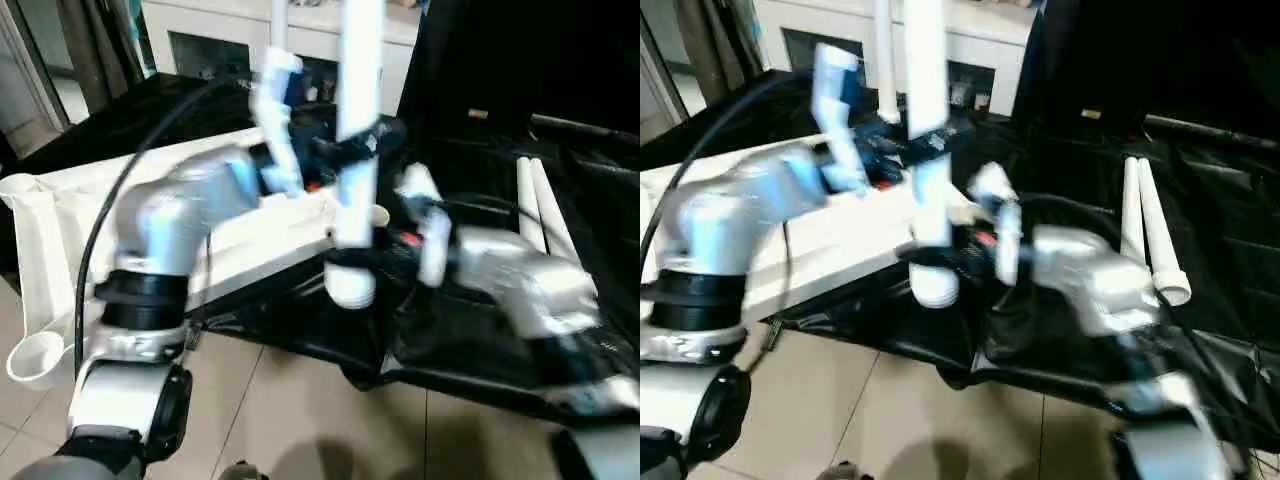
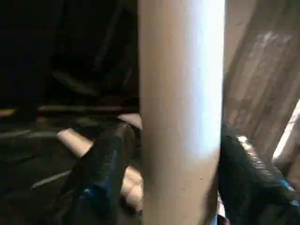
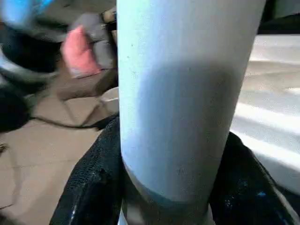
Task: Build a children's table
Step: Rotate table base
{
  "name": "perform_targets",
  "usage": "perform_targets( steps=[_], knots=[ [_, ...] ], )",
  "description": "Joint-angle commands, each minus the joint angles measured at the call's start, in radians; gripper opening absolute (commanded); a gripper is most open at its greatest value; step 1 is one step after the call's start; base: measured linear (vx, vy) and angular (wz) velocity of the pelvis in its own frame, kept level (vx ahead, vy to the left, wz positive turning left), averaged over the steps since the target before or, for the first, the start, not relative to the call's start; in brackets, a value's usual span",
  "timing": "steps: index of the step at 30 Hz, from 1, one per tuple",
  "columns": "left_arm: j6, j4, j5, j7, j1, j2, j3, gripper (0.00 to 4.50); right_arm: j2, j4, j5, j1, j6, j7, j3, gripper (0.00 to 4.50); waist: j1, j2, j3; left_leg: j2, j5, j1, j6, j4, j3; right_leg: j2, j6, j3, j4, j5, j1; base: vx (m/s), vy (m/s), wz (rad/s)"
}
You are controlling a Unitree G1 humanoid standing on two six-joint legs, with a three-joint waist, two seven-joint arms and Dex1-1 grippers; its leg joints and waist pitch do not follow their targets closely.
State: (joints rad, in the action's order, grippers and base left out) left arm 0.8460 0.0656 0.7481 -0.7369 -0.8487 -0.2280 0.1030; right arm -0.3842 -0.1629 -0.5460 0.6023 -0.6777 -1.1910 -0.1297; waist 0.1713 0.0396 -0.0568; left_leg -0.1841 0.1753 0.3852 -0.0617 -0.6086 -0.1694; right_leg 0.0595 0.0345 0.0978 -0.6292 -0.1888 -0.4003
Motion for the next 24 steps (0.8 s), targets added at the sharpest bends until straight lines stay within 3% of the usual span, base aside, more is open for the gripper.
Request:
perform_targets(
  steps=[1, 8, 13, 17, 24],
  knots=[
    [0.019, -0.036, 0.058, -0.073, 0.025, -0.011, 0.012, 3.02, -0.022, 0.043, -0.043, -0.007, -0.035, -0.053, 0.014, 1.91, 0.002, -0.011, 0.073, -0.054, 0.147, -0.016, 0.007, 0.067, 0.021, 0.101, 0.167, -0.062, 0.074, -0.143, 0.063, 0.0, 0.0, 0.0],
    [0.022, -0.064, 0.046, -0.102, 0.046, -0.027, -0.038, 2.25, -0.056, 0.07, -0.056, -0.021, -0.06, -0.089, -0.008, 1.91, 0.003, -0.013, 0.071, -0.056, 0.179, -0.021, -0.011, 0.07, 0.022, 0.1, 0.143, -0.063, 0.082, -0.226, 0.057, 0.0, 0.0, 0.0],
    [0.019, -0.077, 0.017, -0.086, 0.049, -0.017, -0.083, 1.92, -0.064, 0.074, -0.043, -0.022, -0.067, -0.089, -0.022, 1.91, 0.007, -0.011, 0.073, -0.056, 0.16, -0.018, -0.012, 0.069, 0.022, 0.101, 0.138, -0.063, 0.08, -0.207, 0.06, 0.0, 0.0, 0.0],
    [0.039, -0.098, 0.033, -0.076, 0.06, -0.003, -0.091, 1.83, -0.065, 0.07, -0.032, -0.02, -0.061, -0.083, -0.03, 1.91, 0.006, -0.008, 0.074, -0.055, 0.139, -0.015, -0.008, 0.066, 0.021, 0.101, 0.148, -0.063, 0.075, -0.176, 0.061, 0.0, 0.0, 0.0],
    [0.051, -0.08, 0.036, -0.015, 0.054, 0.01, -0.065, 1.8, -0.064, 0.067, -0.022, -0.014, -0.052, -0.078, -0.044, 1.91, 0.007, -0.006, 0.073, -0.054, 0.143, -0.016, -0.003, 0.065, 0.02, 0.1, 0.143, -0.062, 0.078, -0.197, 0.06, 0.0, 0.0, 0.0]
  ],
)
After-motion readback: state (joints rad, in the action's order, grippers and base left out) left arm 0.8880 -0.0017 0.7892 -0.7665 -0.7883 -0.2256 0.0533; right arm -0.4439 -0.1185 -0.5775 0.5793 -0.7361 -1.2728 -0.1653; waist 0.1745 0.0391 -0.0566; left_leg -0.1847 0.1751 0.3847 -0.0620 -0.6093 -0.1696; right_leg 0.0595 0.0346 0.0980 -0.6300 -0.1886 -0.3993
